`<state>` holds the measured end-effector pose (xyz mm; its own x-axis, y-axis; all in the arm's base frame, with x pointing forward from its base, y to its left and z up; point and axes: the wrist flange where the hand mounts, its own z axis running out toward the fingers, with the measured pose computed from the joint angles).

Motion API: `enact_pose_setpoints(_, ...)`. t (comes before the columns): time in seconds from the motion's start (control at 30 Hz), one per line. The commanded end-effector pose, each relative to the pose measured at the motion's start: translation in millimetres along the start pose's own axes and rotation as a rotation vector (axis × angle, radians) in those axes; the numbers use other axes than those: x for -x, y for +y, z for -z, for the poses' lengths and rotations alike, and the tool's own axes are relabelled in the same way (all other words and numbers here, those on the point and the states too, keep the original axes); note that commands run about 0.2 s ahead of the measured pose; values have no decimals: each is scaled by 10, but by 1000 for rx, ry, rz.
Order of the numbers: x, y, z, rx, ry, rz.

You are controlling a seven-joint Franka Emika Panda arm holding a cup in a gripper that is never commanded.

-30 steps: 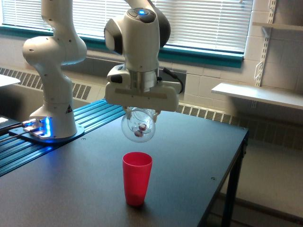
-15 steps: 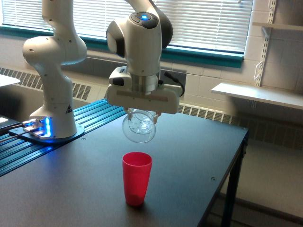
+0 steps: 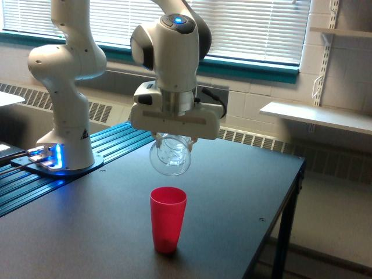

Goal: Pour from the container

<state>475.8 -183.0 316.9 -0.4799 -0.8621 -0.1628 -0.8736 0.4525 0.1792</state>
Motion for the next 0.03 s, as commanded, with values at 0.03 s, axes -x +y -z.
enact_pose_setpoints(0.03, 85, 40, 88, -25, 19, 12)
